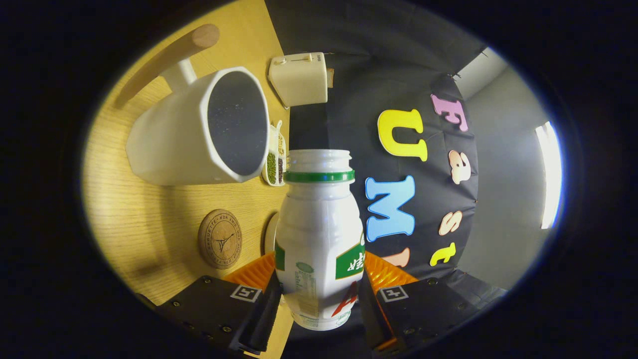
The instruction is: Take the bottle from table, then pour the juice into the cup, finally place the bottle on the coaster
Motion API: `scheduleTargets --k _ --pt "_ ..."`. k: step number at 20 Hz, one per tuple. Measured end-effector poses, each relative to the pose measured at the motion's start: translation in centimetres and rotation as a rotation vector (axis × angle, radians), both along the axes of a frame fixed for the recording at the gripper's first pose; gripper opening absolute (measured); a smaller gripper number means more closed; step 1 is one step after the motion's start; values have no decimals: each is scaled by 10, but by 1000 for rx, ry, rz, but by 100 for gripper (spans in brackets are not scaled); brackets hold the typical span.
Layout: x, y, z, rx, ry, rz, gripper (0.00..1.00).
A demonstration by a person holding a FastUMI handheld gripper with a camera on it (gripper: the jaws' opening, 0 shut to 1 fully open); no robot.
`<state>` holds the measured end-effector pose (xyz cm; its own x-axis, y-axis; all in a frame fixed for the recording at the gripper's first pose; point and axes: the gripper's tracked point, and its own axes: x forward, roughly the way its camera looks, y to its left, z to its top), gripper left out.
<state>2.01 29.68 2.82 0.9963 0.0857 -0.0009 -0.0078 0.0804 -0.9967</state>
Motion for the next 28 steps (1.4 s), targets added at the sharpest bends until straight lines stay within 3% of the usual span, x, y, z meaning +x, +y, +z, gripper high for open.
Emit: scheduleTargets --k 8,28 --pt "1 -2 -5 130 6 3 71" --pt "4 -6 0 678 52 63 71"
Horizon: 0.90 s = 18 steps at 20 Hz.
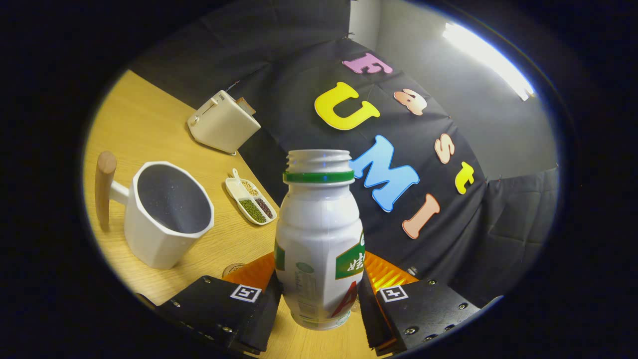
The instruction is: Take the bottle from table, then pour the juice into the cup, finally place the bottle on the coaster
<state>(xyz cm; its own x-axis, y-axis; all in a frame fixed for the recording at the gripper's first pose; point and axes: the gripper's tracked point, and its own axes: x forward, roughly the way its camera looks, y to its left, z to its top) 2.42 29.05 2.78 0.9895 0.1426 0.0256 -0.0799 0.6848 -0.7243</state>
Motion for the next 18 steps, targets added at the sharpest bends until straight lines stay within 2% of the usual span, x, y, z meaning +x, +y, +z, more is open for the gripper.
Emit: scheduleTargets --k 10,18 --pt "17 1 -4 392 101 50 71" --pt "43 8 -17 613 244 77 71"
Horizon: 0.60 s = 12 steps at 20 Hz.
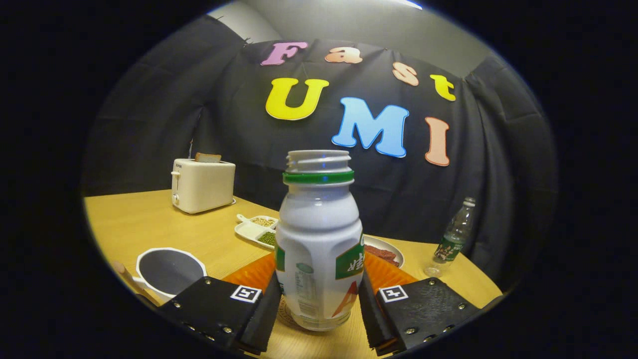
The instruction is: Take the bottle from table, then pour the juice into the cup, finally place the bottle on the coaster
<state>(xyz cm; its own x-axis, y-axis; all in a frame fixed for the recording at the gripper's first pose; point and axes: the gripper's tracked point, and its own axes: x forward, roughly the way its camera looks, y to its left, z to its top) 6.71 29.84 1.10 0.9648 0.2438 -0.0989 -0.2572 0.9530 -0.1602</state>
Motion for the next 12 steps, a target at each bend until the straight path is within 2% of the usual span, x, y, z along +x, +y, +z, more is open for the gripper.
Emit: scheduleTargets --k 5,12 --pt "17 0 -22 107 96 14 71" --pt "29 -4 -26 158 106 12 71"
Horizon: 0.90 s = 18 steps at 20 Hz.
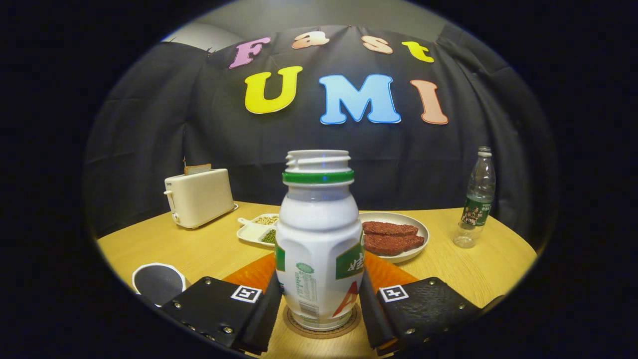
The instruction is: Take the bottle from table, then pour the juice into the cup, finally place the bottle on the coaster
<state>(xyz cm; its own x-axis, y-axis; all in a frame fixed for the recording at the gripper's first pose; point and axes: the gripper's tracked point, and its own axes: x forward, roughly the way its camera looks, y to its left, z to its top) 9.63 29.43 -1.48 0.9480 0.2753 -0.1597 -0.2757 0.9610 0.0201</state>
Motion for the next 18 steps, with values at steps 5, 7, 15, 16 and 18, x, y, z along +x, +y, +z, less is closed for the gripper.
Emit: scheduleTargets --k 5,7,15,16,18 --pt "0 0 -1 -8 -6 8 73" --pt "-1 -1 1 6 -10 7 75" --pt "-21 -14 53 -8 -111 -56 99" --pt "-27 -16 63 -12 -114 -66 99" --pt "-40 -18 92 -9 -144 -78 99"
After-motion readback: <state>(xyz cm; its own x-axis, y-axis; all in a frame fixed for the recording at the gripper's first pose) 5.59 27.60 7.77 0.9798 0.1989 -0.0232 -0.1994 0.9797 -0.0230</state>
